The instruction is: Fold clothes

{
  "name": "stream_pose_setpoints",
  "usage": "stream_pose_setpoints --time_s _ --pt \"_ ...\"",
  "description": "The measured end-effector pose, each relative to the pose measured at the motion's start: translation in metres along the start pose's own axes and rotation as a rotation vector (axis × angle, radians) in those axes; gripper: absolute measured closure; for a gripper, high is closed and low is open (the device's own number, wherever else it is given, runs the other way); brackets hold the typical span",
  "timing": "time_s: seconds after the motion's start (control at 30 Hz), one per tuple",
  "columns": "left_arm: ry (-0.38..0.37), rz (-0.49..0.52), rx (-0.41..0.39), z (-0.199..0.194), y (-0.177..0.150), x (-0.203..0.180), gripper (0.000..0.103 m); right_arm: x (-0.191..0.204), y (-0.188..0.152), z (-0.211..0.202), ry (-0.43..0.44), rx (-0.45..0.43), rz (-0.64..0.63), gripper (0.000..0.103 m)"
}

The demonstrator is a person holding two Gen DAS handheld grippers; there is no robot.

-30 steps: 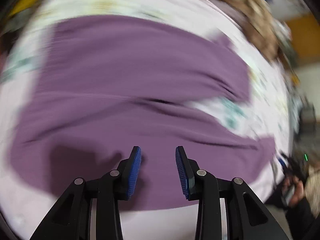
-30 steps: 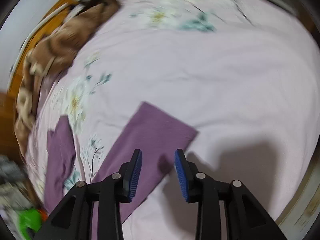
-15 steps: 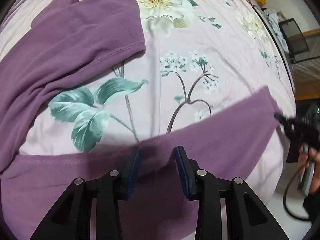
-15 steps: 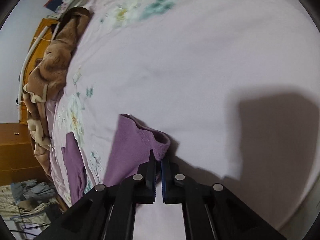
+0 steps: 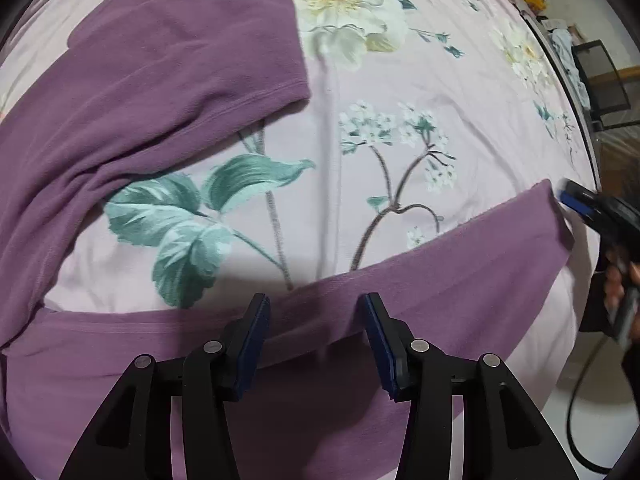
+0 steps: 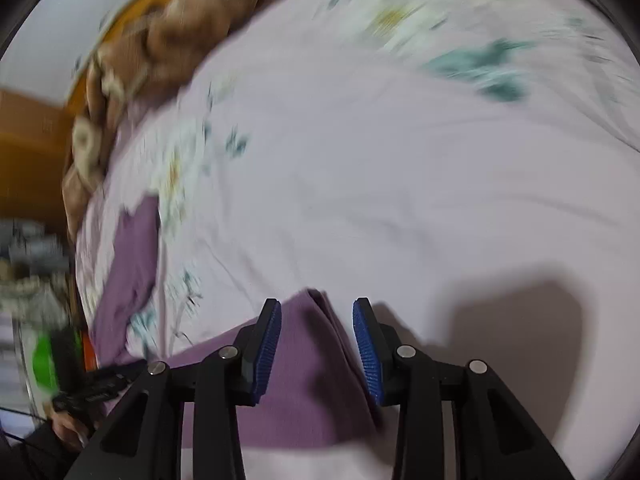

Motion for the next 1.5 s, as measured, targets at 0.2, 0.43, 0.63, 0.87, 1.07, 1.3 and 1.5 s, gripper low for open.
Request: stream_pose_setpoints --time_s 0.2,0.43,0.63,0.87,1.07,1.3,1.5 --pt "-0.024 -0.014 -0.039 -0.016 -0.001 -0.007 0.053 -0.002 0.014 0.033 -0.061 0.078 -0.052 0.099" --pt "-0.030 0.005 -0.010 -0.008 -0.021 -0.032 0.053 -0.009 0.007 -0.034 -0.080 -0.083 0.115 0.078" --pt "-0.040 0.030 0.050 0.011 -0.052 -0.057 0.053 -0.018 -0.062 -0.032 0.035 -0.030 0.345 0.070" --pt "-0.034 0.085 0.063 0.022 -0.066 -0.084 0.053 -0.015 -0.061 -0.007 0.080 -0.042 0.392 0.101" --pt "-0.077 0.050 0.065 0.012 -0.071 -0.085 0.053 -0.034 -0.087 -0.021 0.034 -0.010 0.444 0.099" --pt "-0.092 -0.011 -0.039 -0.024 -0.059 -0.060 0.053 0.004 -0.055 -0.050 -0.101 -0.066 0.250 0.078" --pt "-0.033 -0.058 -0.135 -0.049 -0.035 0.004 0.053 0.099 -0.018 -0.019 0.012 -0.060 0.065 0.073"
Point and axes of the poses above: each gripper's, at about its wrist camera, not at the fingertips, and z roughly the way its jaws point, x to its left, y to its top, the point moved 10 cm from there along z, roughly the way its jaws point, and after that the axes turned 2 degrees about -y, right-handed, at the moved point
